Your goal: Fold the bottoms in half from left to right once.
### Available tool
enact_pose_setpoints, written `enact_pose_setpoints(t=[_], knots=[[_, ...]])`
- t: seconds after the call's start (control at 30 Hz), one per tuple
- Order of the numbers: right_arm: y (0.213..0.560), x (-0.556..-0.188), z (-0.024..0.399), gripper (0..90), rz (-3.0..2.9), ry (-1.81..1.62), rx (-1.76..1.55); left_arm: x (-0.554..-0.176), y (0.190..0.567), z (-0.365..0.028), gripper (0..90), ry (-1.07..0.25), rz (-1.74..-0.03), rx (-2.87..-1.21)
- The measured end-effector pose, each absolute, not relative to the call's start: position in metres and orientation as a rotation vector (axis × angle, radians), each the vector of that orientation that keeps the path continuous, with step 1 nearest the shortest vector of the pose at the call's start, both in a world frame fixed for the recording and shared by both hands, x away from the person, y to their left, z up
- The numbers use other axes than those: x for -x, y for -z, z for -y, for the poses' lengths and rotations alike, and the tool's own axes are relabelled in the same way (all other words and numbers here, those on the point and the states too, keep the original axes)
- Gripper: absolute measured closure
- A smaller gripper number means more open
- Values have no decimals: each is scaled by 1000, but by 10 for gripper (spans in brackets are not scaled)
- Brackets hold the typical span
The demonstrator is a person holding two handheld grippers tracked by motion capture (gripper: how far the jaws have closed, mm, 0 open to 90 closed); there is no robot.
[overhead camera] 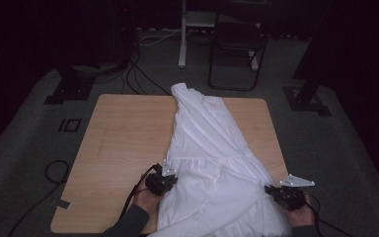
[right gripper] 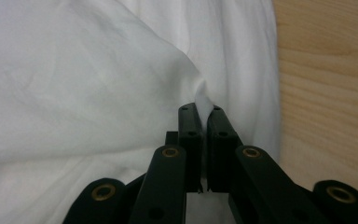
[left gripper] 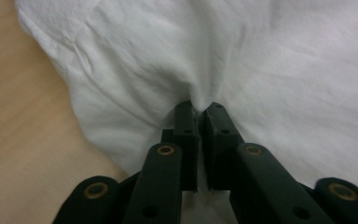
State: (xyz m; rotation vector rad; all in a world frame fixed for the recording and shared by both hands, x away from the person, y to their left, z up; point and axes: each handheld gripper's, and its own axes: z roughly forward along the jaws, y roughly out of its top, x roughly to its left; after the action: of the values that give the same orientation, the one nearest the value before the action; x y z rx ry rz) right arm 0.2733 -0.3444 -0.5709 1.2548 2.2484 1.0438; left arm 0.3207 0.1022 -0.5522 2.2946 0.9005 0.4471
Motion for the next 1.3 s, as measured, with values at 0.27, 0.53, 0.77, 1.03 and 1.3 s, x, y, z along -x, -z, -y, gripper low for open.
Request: enact_pose_setpoints(t=[0.27, 0.53, 0.77, 1.03, 1.3], knots=[[568, -315, 320, 866, -2237, -1016, -1248, -387, 545, -125, 869, -582, -1082, -2283], [565, -372, 295, 863, -2207, -1002, -1269, -446, 542, -135, 861, -670, -1223, -2231], [534, -393, 280, 514, -2143, -1013, -1258, -430, 519, -157, 633, -641, -1185, -2101], [506, -412, 222, 384, -2223, -1120, -1119, -387, 506, -179, 574, -600, -1125, -2071], [515, -444, 173, 299, -2337, -1155, -1119, -332, 512, -200, 525, -552, -1094, -2090]])
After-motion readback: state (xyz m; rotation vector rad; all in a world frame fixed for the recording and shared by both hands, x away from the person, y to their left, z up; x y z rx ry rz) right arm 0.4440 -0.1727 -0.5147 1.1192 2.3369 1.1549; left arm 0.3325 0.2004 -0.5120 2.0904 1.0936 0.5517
